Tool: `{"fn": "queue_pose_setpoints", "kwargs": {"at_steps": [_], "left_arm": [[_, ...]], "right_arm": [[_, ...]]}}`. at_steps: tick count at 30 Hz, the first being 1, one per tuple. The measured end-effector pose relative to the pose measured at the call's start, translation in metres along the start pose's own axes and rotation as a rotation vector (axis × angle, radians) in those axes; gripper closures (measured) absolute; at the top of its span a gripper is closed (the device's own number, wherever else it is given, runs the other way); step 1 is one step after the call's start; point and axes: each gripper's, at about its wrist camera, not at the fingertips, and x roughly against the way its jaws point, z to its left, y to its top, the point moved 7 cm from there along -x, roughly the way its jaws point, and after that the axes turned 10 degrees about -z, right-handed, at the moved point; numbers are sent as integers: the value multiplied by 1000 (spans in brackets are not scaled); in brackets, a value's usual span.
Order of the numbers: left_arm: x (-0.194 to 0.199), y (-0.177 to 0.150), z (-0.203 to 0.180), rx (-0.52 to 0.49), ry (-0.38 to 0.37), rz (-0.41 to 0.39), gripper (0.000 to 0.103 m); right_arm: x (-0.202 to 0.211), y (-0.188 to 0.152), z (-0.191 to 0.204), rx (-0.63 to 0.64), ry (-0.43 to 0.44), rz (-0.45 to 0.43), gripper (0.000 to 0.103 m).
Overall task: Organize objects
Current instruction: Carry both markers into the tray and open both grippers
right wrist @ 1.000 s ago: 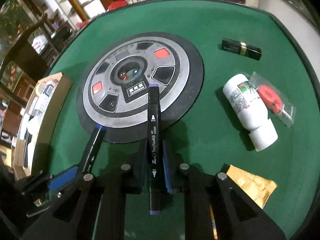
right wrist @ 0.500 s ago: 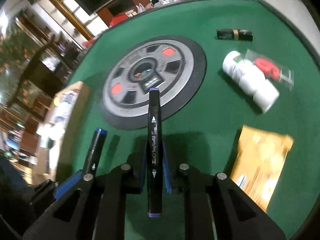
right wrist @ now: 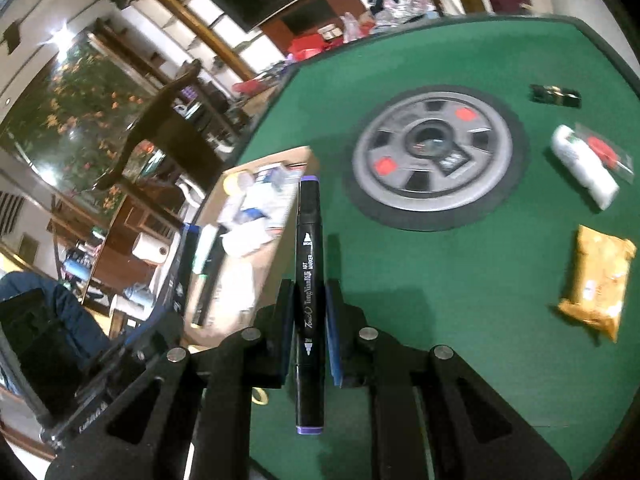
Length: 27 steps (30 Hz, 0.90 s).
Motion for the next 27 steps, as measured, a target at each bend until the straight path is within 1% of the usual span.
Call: {"fn": "queue_pose_setpoints", "kwargs": {"at_steps": [3,7,10,14,17,23,27], "left_arm": [[11,6,32,19,49,-24,91],[13,3,71,33,105,-11,91],[5,-4,93,33,144,10,91],[-12,-15,123,59,183,45,91],[-21,-23,139,70,209,67,91],[-39,-34,170,70,295,114,91],[-43,-37,185,83,305,125,91]], "right_arm": [[-11,-2,19,14,20,11,90],[-34,-9,46,38,40,45,90],[-52,-15,60,42,50,75,90],[-76,-24,78,38,65,120,90],[-96,-34,91,38,68,154,90],[-141,-48,106,47,29,209,90],[-167,-55,109,56,-9,235,90]]}}
